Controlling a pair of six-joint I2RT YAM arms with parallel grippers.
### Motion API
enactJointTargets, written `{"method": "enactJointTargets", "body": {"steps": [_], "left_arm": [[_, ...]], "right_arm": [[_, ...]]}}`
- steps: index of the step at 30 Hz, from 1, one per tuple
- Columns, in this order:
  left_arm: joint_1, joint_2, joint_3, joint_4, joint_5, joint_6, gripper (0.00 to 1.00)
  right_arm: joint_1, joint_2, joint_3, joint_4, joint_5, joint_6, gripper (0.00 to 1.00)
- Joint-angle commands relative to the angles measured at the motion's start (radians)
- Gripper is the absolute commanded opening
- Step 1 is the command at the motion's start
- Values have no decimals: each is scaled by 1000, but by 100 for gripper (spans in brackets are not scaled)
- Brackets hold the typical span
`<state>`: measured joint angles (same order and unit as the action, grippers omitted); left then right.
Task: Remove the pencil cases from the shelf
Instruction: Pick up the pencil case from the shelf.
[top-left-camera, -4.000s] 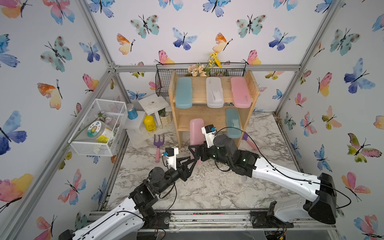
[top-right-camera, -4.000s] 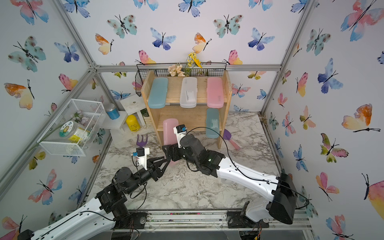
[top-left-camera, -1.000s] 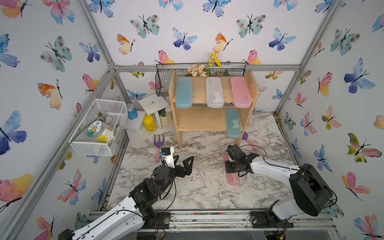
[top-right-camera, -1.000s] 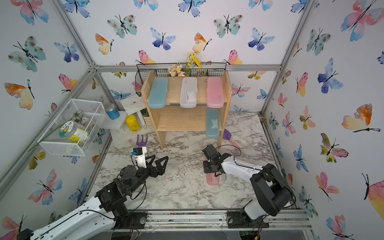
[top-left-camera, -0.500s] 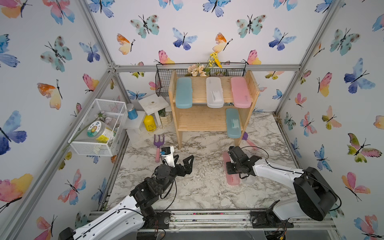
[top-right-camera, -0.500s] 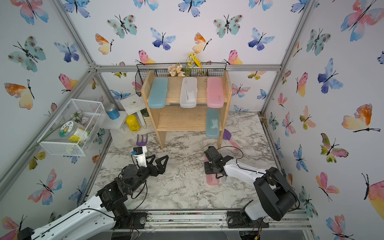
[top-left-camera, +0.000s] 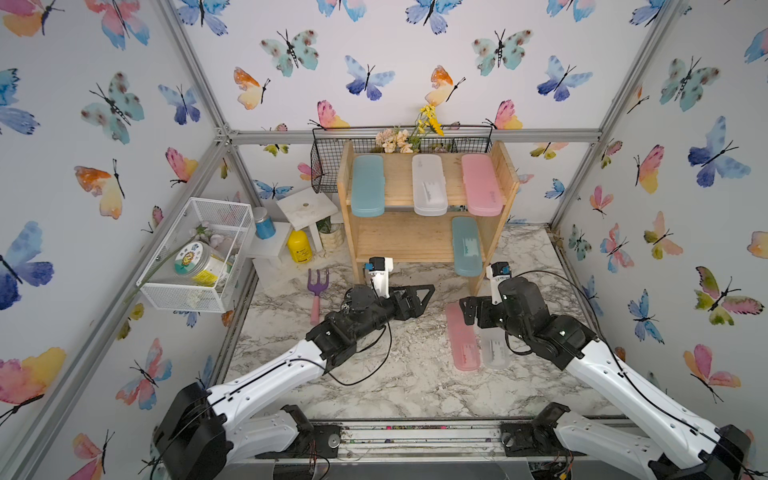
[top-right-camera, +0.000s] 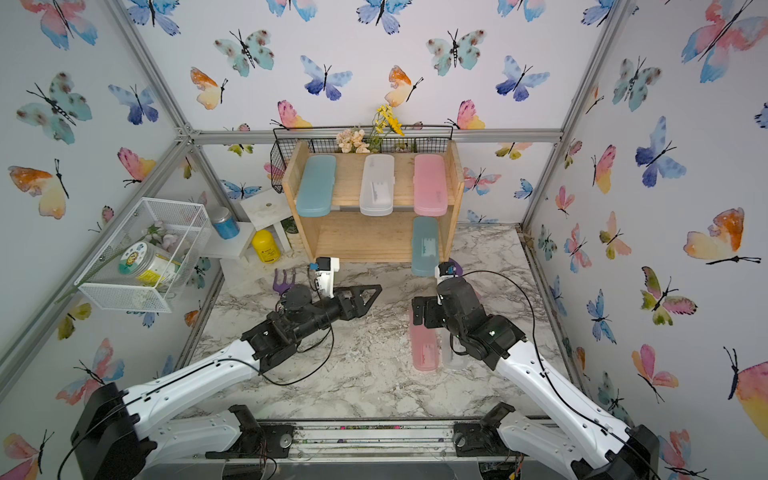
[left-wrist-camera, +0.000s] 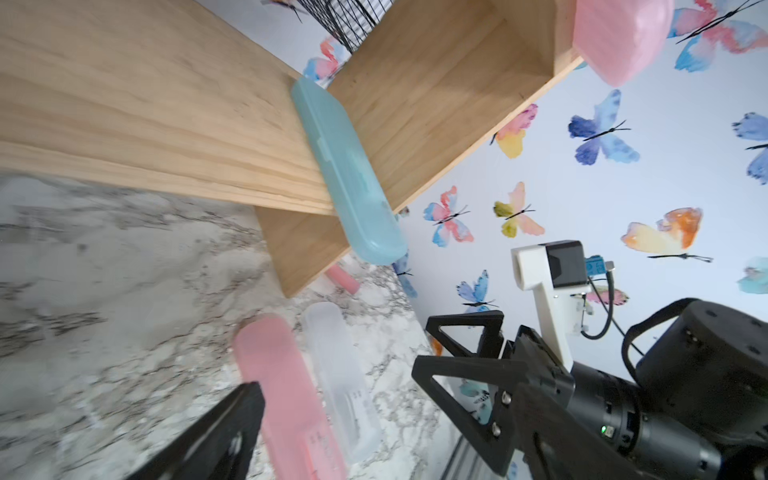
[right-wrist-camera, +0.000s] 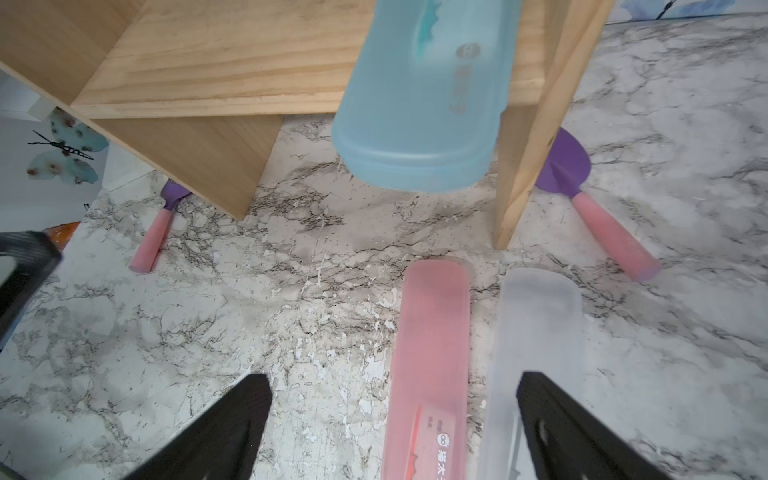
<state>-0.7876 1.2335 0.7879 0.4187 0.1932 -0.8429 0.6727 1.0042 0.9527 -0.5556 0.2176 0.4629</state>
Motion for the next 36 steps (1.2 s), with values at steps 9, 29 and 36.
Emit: {"method": "enactJointTargets", "body": {"steps": [9,29,36], "left_arm": [[62,436,269,287,442,-277,99],[83,717,465,357,475,-420,75],[88,757,527,347,480,-435,63]], "right_arm": [[-27,41,183,-171,120,20,99],[-42,15,254,-235,159,-15,99],[-57,28,235,-215,146,-26,99]]}}
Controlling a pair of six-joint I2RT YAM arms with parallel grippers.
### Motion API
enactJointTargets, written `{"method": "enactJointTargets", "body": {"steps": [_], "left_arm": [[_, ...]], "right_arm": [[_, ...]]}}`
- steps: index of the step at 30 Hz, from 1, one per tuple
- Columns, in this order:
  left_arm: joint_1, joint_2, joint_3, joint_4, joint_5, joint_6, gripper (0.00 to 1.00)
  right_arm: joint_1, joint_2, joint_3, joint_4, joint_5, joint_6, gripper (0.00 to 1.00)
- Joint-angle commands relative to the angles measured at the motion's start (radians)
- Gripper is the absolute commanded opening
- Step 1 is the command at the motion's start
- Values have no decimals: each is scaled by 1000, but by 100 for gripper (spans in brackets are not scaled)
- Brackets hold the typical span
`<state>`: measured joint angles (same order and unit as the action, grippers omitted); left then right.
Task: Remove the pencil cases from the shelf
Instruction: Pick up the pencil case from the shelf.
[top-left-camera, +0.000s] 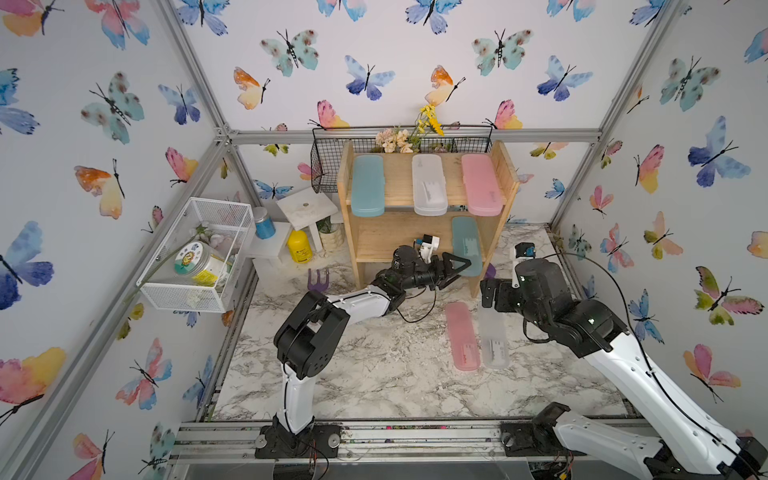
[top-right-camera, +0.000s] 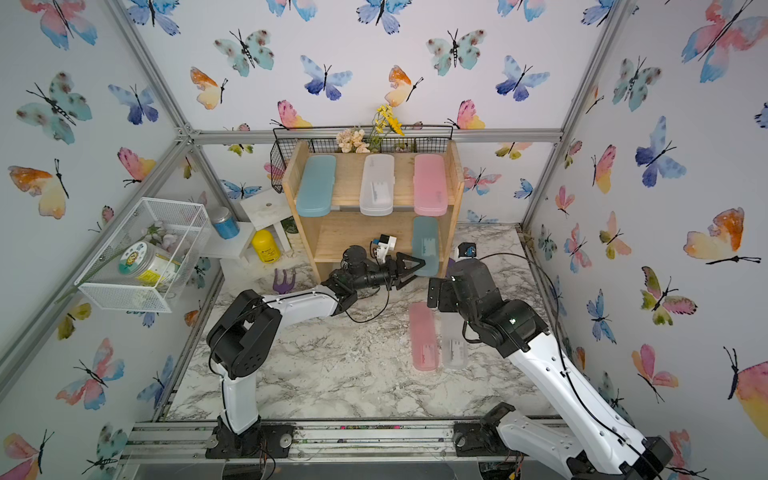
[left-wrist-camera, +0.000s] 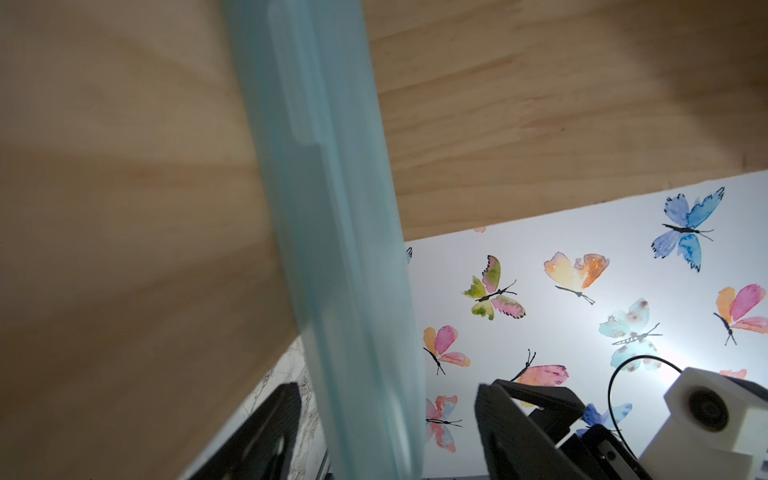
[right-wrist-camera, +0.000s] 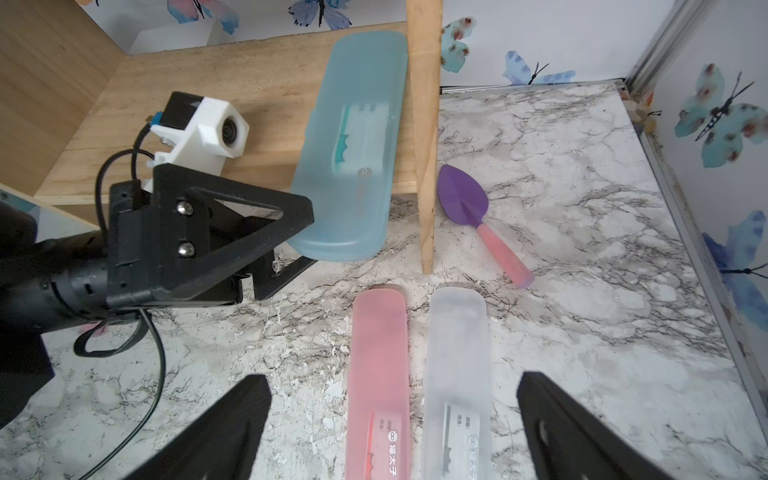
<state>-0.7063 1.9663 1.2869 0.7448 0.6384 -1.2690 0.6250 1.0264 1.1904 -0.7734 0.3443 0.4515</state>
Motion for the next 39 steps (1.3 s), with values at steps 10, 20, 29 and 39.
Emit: {"method": "enactJointTargets", "body": {"steps": [10,20,29,39], "left_arm": [[8,36,1,60,22,-26,32],[8,-83,-186,182,-9,25,14],[-5,-285,-292,45,-68,212,7],[-62,-466,-381,-137,-175,418,1]], "right_arm": [[-27,24,5,11,-1,-33,99],[-28,25,29,11,-50,-34,99],[-28,30,69,0,-76,-33,99],[-28,-22,23,-5,-125,1,99]]}}
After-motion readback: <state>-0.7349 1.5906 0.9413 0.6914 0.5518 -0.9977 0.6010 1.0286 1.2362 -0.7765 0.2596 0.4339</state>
